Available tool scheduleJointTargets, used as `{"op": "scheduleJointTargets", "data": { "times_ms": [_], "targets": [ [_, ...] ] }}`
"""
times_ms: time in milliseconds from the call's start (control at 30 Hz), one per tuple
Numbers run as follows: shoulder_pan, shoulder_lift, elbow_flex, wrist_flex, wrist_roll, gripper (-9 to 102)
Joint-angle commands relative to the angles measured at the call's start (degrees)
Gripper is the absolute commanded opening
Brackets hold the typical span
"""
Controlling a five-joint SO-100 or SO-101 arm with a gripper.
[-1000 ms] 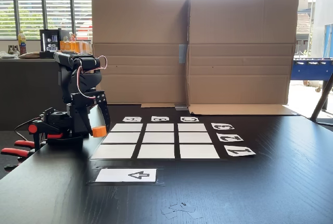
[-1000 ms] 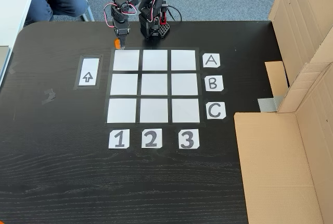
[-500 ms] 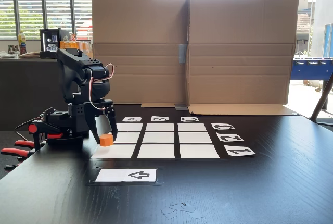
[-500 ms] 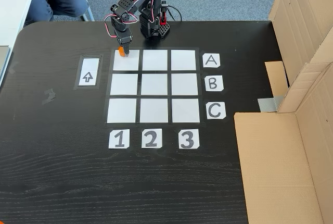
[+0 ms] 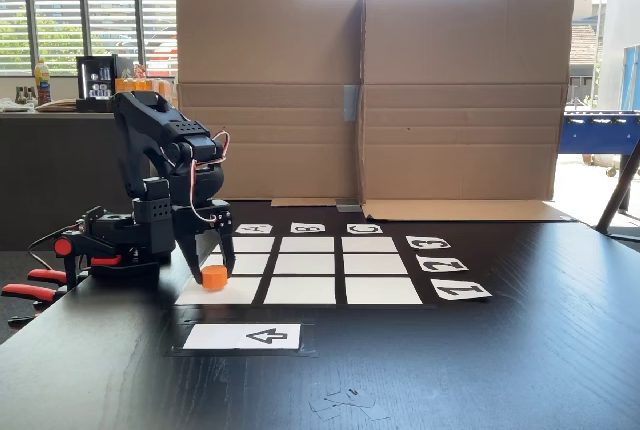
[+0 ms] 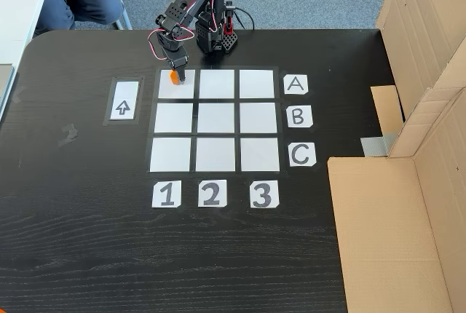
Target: Pick up the round, orange token and place it in the grid on square A1.
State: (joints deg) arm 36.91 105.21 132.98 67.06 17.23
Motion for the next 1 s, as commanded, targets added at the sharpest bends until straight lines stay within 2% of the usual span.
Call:
{"op": "scheduleJointTargets", "data": {
  "times_ms": [0,300,967],
  "targets": [
    [-0.35,-0.35,-1.93,-0.44,-0.18,14],
    [0.00,-1.76,-1.76,-2.90,-0.62,14],
    [2.02,1.23,-0.09,-3.08,-3.96,28]
  ]
}}
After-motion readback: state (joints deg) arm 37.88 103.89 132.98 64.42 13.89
